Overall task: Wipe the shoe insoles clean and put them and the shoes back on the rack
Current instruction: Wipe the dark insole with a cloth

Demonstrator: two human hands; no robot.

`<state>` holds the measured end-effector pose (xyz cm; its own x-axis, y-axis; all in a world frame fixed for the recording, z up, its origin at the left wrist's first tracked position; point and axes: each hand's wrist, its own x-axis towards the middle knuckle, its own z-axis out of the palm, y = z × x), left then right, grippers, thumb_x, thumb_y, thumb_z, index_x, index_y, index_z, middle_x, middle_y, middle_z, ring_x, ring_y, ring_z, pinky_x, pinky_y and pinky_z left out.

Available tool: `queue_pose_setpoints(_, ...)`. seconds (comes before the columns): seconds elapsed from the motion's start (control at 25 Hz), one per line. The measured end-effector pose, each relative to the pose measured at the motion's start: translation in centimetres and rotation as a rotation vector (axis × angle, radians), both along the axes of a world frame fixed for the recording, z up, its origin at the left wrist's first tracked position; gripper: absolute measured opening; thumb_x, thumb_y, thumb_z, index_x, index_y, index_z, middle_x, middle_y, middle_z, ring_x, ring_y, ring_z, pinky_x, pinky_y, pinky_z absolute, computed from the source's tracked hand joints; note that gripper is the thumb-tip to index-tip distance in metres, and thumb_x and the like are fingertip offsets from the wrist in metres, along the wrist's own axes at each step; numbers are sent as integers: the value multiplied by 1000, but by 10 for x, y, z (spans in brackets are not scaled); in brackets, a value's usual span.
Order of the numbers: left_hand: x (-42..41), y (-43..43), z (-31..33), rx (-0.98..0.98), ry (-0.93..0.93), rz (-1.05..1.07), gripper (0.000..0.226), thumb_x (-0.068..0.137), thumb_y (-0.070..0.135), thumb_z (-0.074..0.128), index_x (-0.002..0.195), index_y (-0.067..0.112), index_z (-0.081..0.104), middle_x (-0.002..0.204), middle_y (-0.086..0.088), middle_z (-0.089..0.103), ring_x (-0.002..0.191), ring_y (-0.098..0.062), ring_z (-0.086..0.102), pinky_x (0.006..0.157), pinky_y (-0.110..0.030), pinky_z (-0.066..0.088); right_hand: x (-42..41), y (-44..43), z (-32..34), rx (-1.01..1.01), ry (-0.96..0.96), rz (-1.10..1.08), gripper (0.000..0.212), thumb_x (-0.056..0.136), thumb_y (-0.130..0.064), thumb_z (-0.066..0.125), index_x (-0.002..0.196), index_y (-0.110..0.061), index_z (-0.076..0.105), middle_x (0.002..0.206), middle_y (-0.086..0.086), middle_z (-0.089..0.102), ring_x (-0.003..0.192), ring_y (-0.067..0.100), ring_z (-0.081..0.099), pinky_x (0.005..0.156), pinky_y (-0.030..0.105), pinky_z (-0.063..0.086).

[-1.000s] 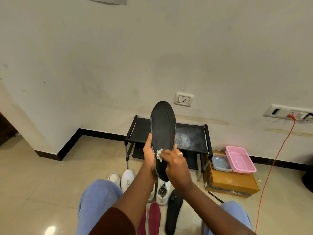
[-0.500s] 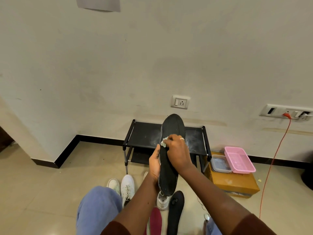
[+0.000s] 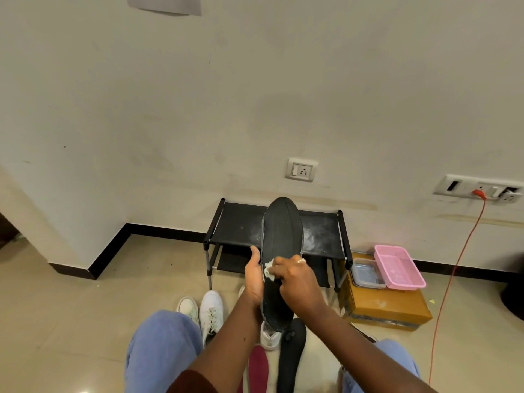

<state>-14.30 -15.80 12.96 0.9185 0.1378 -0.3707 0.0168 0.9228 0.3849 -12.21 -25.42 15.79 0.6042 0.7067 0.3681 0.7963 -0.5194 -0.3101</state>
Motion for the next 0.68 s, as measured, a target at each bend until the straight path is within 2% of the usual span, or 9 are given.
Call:
queue_pose_setpoints(0.12,-1,0,2,51,34,-8,68,96,52,29,91,1,74,92,-17,71,79,-26,70,73,-32,58,-18,-11,-2,30,19,41,32,54,4,54,67,-19,71,66,-9,62,54,13,50,46,15,30)
queue_pose_setpoints(0.24,-3,-2,10,67,22,-70,61,94,52,34,109,1,63,96,-15,68,86,-26,66,89,-36,48,-10,-7,-4,14,-41,-26,29,58,4,55,72,-16,71,73,-5,64,57,15,52,46,18,38)
queue_pose_setpoints(0.32,-4,-6,16,74,22,-115,52,89,51,39,101,5,61,84,-12,67,78,-23,66,83,-33,47,4,2,1,-9,-62,-81,27,68,4,53,79,-11,72,80,2,67,64,21,56,46,26,47)
queue_pose_setpoints(0.4,-5,-8,18,85,29,-111,48,92,48,37,101,8,61,82,-12,68,77,-22,67,74,-30,53,20,11,12,-51,-74,-100,17,74,5,60,81,-6,71,81,8,67,68,28,58,48,32,50)
queue_pose_setpoints(0.56,-4,-5,19,142,35,-79,49,97,46,31,111,9,60,91,-13,71,82,-23,70,69,-29,57,35,24,27,-106,-153,-127,10,67,5,70,70,-4,69,71,10,64,61,30,59,45,29,49)
queue_pose_setpoints(0.68,-3,-3,18,127,26,-51,50,98,43,30,104,7,64,86,-14,71,78,-23,70,66,-28,58,32,24,23,-110,-200,-113,18,71,1,55,62,-9,68,65,5,63,59,25,58,47,26,47)
